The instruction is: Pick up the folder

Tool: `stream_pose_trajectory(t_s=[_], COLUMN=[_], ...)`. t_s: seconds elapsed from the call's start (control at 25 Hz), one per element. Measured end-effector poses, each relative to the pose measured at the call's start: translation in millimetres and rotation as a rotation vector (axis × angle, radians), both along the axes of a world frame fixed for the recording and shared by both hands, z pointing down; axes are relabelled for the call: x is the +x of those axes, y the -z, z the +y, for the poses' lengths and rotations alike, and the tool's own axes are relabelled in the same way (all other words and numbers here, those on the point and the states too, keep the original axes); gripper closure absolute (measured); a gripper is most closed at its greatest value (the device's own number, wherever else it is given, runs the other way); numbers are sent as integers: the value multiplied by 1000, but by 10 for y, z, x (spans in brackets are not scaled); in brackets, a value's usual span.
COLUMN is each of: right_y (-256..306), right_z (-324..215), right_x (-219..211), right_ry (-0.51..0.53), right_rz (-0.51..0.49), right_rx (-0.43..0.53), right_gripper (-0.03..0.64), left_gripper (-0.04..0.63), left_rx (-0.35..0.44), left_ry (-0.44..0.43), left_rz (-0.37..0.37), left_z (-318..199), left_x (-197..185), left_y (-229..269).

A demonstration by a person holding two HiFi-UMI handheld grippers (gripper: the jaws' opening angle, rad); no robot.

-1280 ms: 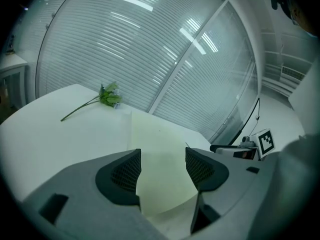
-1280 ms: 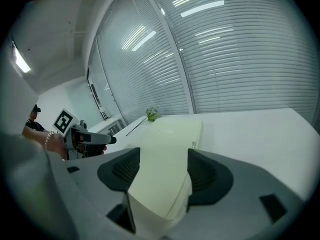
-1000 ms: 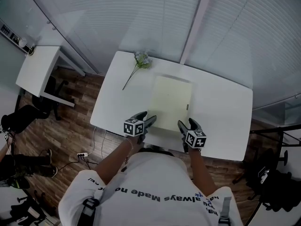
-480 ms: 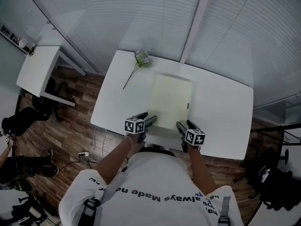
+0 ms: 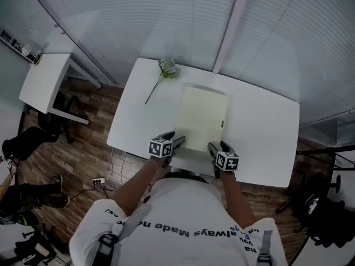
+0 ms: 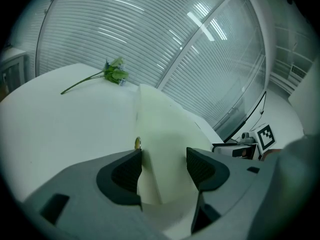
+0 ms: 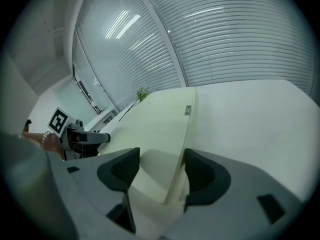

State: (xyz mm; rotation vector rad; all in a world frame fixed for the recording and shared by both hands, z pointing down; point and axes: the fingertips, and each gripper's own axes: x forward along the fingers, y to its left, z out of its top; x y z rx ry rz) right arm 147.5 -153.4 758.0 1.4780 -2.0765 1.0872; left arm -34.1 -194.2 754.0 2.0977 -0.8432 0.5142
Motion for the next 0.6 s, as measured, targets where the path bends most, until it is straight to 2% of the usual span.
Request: stream_pose_trajectory(t_s=[0.2, 0.6], right_y=[54, 266], right_z=[9, -54], right_x=[-36, -70], right_ry=[18, 7], right_rz=[17, 9], right_rx=[18, 63], right_gripper=[345, 345], left_gripper=[319, 324], left_rx=[37, 94], left_ry=[3, 43], left_rz=[-22, -9], left_z=[-13, -85], left_x=[-9, -54], left_y=[35, 272])
